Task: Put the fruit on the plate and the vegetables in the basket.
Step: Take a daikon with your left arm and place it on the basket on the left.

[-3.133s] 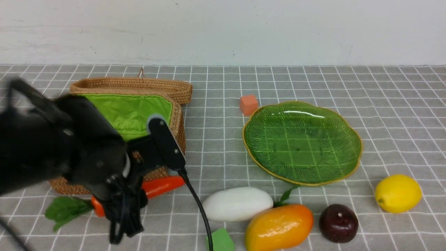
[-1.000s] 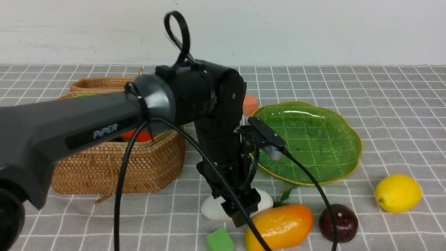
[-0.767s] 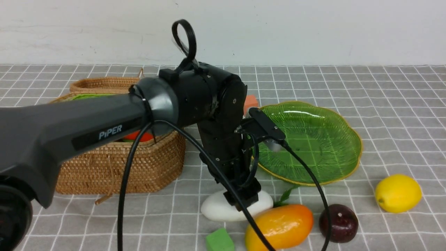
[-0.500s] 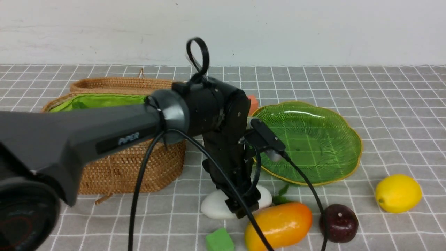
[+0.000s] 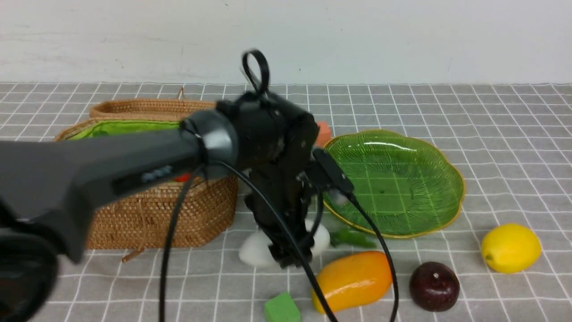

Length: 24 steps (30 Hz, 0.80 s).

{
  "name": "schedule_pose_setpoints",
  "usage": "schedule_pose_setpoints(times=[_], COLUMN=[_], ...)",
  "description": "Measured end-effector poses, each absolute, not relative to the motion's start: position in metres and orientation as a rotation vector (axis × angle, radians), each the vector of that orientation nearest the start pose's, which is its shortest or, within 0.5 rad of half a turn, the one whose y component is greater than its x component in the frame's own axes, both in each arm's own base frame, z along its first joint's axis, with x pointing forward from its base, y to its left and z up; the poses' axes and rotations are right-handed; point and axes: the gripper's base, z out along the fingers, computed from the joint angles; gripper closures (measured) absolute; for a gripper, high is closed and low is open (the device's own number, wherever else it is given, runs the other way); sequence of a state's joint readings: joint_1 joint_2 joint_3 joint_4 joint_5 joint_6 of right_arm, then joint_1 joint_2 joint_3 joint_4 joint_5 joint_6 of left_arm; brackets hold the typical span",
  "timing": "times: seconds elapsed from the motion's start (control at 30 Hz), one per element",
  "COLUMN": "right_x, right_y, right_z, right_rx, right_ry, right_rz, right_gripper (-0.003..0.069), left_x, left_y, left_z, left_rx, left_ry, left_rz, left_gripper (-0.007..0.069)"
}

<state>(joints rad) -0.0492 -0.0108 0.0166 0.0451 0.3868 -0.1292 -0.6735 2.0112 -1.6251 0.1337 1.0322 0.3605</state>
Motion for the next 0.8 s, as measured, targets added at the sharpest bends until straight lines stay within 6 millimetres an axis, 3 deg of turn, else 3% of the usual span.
schedule_pose_setpoints(times=[0.07,0.1,0.17,0.23,0.3,0.33,0.4,0.57,0.8], right_x=[0.052,0.052,0.052,0.052,0.052,0.052,0.052,0.052,0.052], right_y=[-0.001,-0.001,-0.001,-0.001,-0.001,-0.001,-0.001,-0.001,-0.001], right_z=[0.173,0.173,0.173,0.173,0.173,0.173,0.173,0.173,0.173], right_rx=[-0.048,-0.048,-0.048,-0.048,-0.048,-0.048,-0.048,-0.048,-0.048], right_ry=[1.876,1.876,1.876,1.876,1.876,1.876,1.876,1.876,1.876], right_rz=[-0.078,-0.078,-0.078,-0.078,-0.078,-0.078,-0.078,-0.078,-0.078], right_gripper=[0.0415,0.0415,0.0415,0.0415,0.0415,0.0415,0.0415,0.0415,0.0415], left_x=[0.332,0.332,0.323,0.320,0.320,0.321,0.330,0.359,0.373], left_y=[-0.248,-0.247,-0.232,-0.223,-0.195,-0.190,-0.157,-0.096,-0.073], left_z=[0.250,0.252,0.293,0.310,0.341,0.345,0.361,0.357,0.324], left_rx=[1.453,1.450,1.382,1.346,1.239,1.221,1.099,0.880,0.836], left_ry=[2.422,2.416,2.344,2.316,2.276,2.275,2.277,2.336,2.378], left_rz=[0.161,0.170,0.211,0.221,0.259,0.264,0.306,0.360,0.372], left_gripper=[0.0097,0.0097,0.0097,0.0097,0.0097,0.0097,0.0097,0.0097,0.0097])
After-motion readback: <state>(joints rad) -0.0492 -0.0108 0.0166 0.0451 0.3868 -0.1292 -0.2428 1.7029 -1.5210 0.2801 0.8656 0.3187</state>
